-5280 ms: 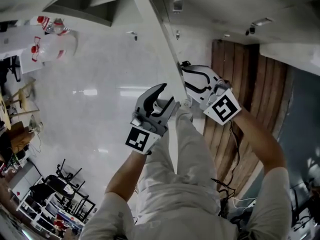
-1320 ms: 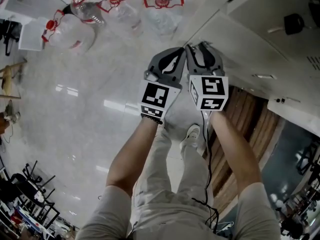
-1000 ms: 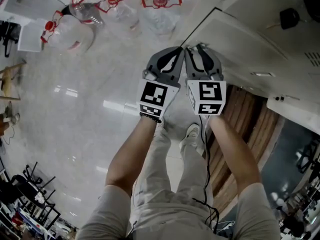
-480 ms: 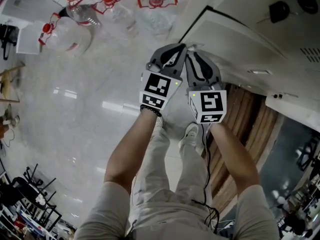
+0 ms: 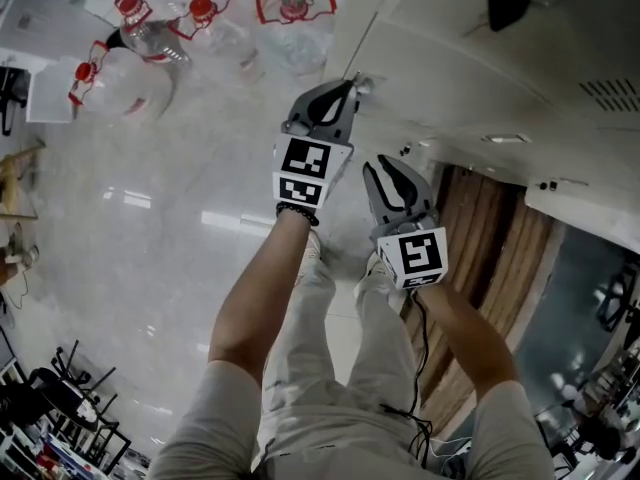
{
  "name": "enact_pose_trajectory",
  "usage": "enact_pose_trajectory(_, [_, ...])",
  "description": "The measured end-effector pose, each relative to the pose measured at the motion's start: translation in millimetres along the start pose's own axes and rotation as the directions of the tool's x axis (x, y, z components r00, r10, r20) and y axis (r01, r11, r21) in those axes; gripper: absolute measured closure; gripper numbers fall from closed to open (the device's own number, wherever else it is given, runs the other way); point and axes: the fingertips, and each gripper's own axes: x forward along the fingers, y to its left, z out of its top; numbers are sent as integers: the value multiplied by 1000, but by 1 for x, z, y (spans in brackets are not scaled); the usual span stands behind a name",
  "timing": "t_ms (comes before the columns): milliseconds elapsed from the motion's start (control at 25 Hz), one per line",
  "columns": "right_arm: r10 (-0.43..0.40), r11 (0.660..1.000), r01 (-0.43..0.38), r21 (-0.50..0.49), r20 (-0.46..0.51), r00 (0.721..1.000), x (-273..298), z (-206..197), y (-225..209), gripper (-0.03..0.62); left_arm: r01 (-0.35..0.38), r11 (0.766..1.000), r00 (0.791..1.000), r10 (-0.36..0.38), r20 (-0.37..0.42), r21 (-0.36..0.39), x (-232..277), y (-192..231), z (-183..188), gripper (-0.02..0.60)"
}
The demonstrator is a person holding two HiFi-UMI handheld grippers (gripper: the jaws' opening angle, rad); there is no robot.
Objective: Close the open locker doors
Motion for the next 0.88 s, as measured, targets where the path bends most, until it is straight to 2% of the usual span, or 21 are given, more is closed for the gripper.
enact_pose_trajectory(560, [-130,986,129,107,7,991,-76,-21,-38,520,-47,997,999,47,1,54,1,1,0,577])
enact_pose_trajectory(720, [-166,978,163,131,13,986,-111,-14,-49,522,-36,995,999,39,-28,88,-10,-17,2,577])
enact_pose_trajectory(880, [-185,974,175,143,60,981,-157,5,-68,533,-2,996,998,8,-68,94,-36,-57,3,577])
